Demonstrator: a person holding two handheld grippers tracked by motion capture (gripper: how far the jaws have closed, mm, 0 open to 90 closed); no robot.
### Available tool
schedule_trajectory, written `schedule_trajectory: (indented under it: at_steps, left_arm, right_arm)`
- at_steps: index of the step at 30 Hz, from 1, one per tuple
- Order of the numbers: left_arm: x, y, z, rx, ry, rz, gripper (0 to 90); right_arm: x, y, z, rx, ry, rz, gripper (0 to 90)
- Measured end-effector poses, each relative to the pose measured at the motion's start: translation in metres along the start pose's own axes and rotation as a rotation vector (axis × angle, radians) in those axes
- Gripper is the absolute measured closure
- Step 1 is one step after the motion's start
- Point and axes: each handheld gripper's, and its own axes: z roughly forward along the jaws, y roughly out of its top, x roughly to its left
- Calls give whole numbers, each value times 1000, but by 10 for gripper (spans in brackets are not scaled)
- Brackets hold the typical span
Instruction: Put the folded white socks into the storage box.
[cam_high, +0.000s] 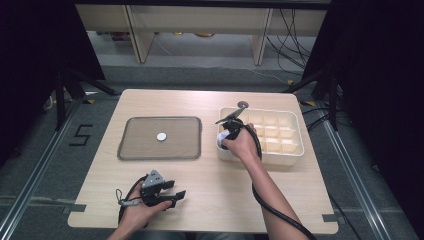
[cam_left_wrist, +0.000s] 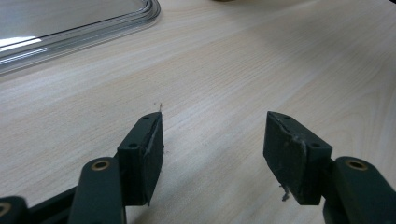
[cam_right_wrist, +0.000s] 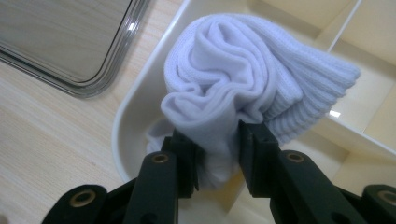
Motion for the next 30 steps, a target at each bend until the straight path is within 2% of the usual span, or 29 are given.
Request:
schedule_trajectory:
  at_steps: [4,5,14,15,16,22,27,30]
  left_arm:
    - [0,0,0,0,0,-3,379]
    - [0,0,0,0,0,-3,379]
    - [0,0,0,0,1,0,379]
    - [0,0,0,-2,1,0,379]
    - [0,0,1,-2,-4,1,379]
    - [0,0,0,3,-1,4,378]
    - [0,0,0,1,-1,0,378]
    - [0,0,1,2,-1,1,379]
  right_arm:
    - [0,-1,0,-10,4,11,695]
    - [1,-1,0,-32,12,20,692]
    - [3,-2,-5,-38,9,38,642]
    - [4,-1,-7,-22,-3,37,625]
    - [2,-1,-8,-34,-7,13,609]
    - [1,-1,-16,-61,4,59,495]
    - [-3,2,-26,-91,10,79,480]
    - [-5,7,-33,-127,-9,99,476]
